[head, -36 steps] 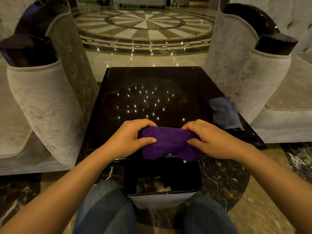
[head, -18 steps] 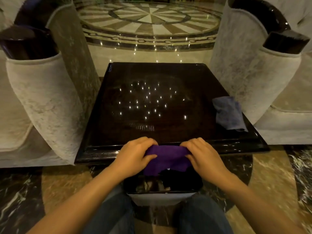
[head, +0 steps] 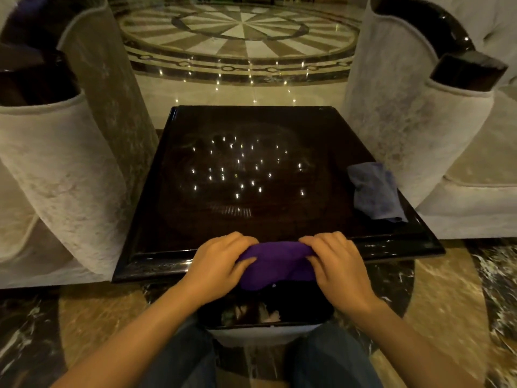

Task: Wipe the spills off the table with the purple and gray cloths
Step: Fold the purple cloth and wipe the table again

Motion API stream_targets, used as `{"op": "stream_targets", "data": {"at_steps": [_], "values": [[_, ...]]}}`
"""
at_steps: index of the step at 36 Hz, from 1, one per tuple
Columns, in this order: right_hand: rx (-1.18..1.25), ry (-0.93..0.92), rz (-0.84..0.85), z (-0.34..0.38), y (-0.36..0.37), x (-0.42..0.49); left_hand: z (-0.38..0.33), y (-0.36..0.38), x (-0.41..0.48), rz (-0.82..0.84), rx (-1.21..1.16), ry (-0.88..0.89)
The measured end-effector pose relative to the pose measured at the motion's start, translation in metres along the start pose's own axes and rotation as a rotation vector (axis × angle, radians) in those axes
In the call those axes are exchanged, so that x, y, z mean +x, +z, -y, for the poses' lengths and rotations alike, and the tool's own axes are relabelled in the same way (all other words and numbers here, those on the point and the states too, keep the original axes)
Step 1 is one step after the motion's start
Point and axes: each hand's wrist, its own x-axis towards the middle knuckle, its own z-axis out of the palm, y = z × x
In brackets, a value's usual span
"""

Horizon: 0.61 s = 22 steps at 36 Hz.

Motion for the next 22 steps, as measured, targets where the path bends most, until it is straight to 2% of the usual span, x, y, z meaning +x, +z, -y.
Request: {"op": "stream_targets", "data": {"at_steps": [8, 17, 22], "values": [[0.01, 0.007, -0.063, 0.003, -0.002, -0.001, 0.001, -0.001, 0.004, -0.032, 0.007, 0.016], [0.006, -0.051, 0.013, 0.002, -0.014, 0.013, 0.007, -0.009, 0.009, -0.084, -0.032, 0.033], [-0.002, -0.091, -0.056, 0.004, -0.029, 0.036, 0.007, -0.032, 0.03, -0.153, -0.025, 0.069]]}}
